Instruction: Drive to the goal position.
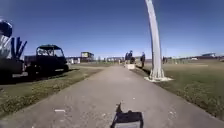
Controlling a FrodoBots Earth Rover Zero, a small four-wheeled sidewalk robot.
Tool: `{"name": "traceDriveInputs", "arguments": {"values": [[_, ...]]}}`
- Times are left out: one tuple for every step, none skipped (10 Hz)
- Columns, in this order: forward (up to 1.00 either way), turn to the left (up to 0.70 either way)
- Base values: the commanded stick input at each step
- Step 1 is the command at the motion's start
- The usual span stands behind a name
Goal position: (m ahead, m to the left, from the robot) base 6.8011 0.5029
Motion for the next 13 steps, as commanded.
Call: {"name": "traceDriveInputs", "arguments": {"values": [[1.00, 0.00], [1.00, 0.00], [1.00, 0.00], [1.00, 0.00], [1.00, 0.00], [1.00, 0.00], [1.00, -0.15], [1.00, -0.32], [1.00, -0.40], [1.00, -0.40], [1.00, -0.33], [1.00, -0.16], [1.00, 0.00]]}}
